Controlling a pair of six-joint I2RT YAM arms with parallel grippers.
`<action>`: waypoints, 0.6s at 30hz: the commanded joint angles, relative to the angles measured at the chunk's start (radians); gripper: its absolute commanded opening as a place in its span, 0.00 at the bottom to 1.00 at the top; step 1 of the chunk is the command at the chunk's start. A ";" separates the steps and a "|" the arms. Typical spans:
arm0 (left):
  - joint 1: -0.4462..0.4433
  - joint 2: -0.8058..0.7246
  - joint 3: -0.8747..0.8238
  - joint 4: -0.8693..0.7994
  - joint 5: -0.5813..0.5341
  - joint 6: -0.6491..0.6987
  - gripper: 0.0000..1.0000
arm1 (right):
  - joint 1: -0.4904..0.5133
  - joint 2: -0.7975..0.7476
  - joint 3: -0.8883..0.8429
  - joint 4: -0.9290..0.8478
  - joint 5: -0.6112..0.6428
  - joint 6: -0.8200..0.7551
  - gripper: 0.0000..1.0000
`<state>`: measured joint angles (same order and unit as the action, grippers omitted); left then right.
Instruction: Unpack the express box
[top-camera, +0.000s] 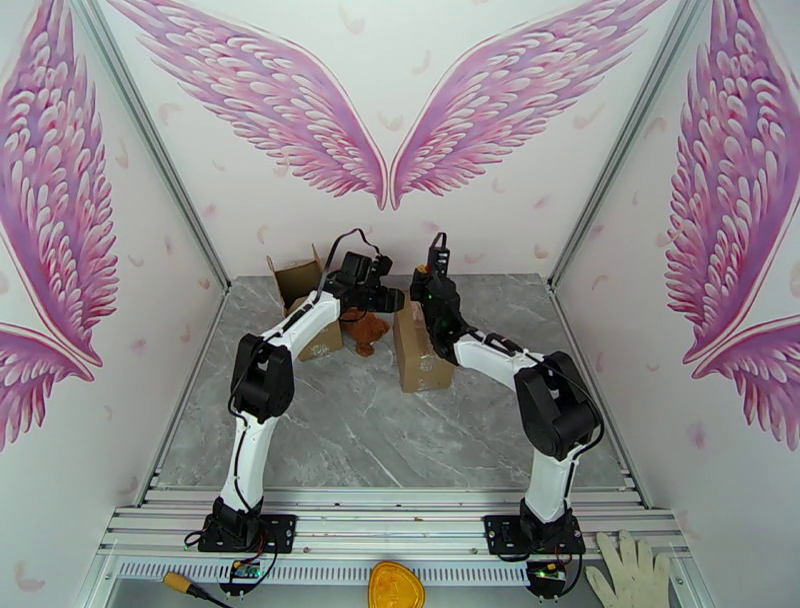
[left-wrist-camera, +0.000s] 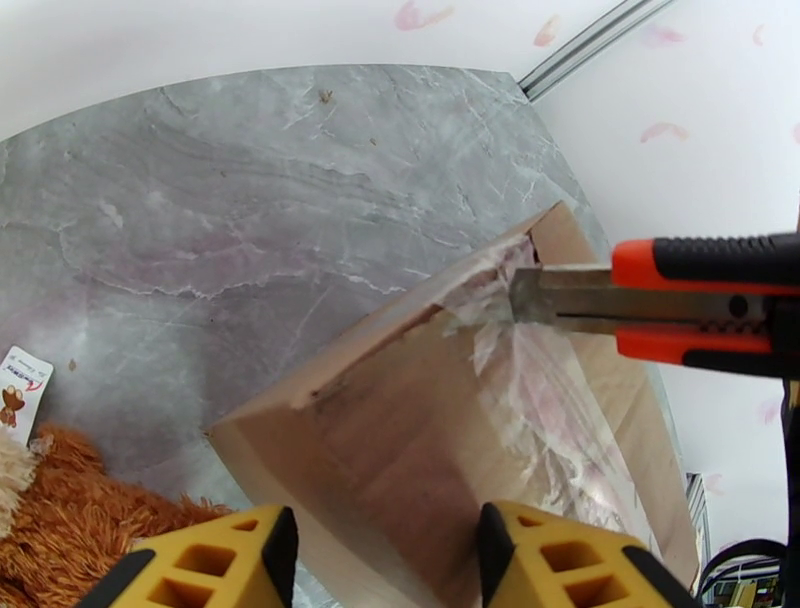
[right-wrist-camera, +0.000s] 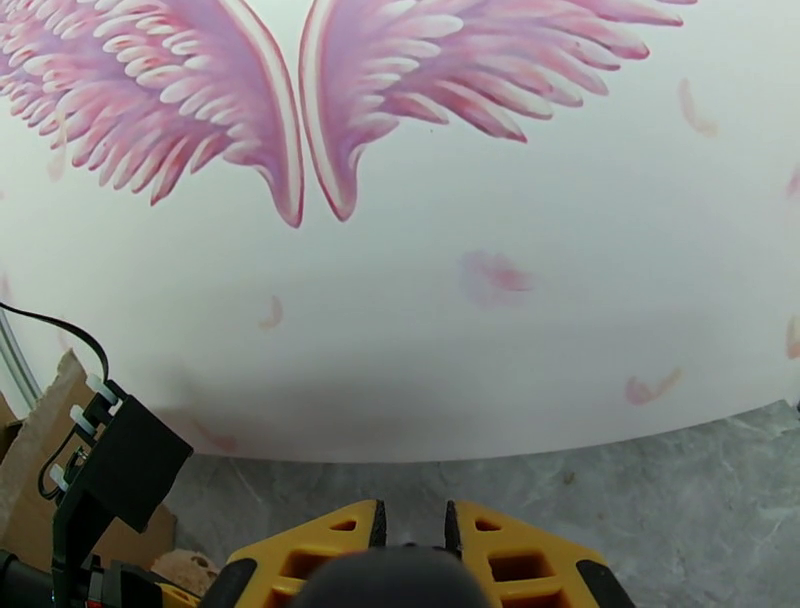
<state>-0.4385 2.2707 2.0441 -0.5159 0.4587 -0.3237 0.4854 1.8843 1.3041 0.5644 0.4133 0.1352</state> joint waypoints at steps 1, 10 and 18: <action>0.003 0.063 -0.049 -0.119 -0.111 -0.012 0.52 | 0.038 -0.061 -0.022 -0.074 0.011 -0.009 0.00; -0.017 -0.086 -0.195 0.010 -0.004 0.014 0.59 | 0.036 -0.108 -0.065 -0.124 -0.074 -0.016 0.00; -0.034 -0.227 -0.370 0.058 0.039 0.023 0.62 | 0.032 -0.144 -0.094 -0.175 -0.178 -0.022 0.00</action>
<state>-0.4458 2.0964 1.7523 -0.3782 0.4595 -0.3325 0.5072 1.7691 1.2369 0.4343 0.3080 0.1223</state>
